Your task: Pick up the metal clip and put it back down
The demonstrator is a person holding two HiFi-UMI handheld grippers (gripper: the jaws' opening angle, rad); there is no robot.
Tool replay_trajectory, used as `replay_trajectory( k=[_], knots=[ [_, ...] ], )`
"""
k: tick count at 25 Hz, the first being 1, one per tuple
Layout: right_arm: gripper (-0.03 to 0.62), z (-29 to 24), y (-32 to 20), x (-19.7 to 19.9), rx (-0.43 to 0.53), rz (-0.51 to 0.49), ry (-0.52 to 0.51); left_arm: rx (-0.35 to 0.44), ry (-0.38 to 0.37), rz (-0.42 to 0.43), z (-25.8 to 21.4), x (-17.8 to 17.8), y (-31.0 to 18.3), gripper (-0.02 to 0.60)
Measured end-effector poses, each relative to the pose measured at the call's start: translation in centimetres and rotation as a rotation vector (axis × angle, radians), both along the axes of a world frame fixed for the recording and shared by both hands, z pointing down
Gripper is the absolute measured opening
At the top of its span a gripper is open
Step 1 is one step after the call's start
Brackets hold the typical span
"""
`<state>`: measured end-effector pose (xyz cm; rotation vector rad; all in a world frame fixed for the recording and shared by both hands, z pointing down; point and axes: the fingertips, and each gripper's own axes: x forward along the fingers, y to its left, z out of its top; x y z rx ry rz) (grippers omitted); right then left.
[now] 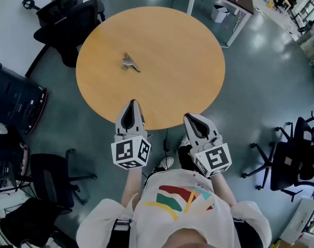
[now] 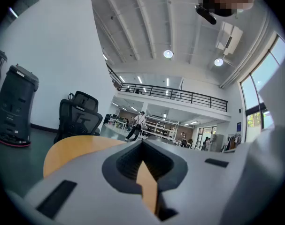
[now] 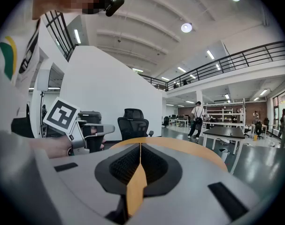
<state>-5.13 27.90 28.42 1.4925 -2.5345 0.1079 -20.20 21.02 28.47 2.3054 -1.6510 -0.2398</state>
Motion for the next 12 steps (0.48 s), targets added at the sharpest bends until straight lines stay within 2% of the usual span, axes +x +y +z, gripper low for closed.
replay_trajectory(
  k=[6, 9, 12],
  knots=[
    [0.014, 2.8, -5.7, 1.6, -0.032, -0.051, 0.024, -0.004, 0.010, -0.017, 0.8, 2.4, -4.2, 0.043],
    [0.014, 4.0, -10.3, 2.3, -0.055, -0.118, 0.011, -0.002, -0.010, -0.067, 1.0, 3.2, -7.6, 0.043],
    [0.014, 3.7, -15.1, 3.2, -0.038, -0.189, -0.004, 0.006, -0.020, -0.123, 1.0, 4.2, -11.3, 0.043]
  ],
)
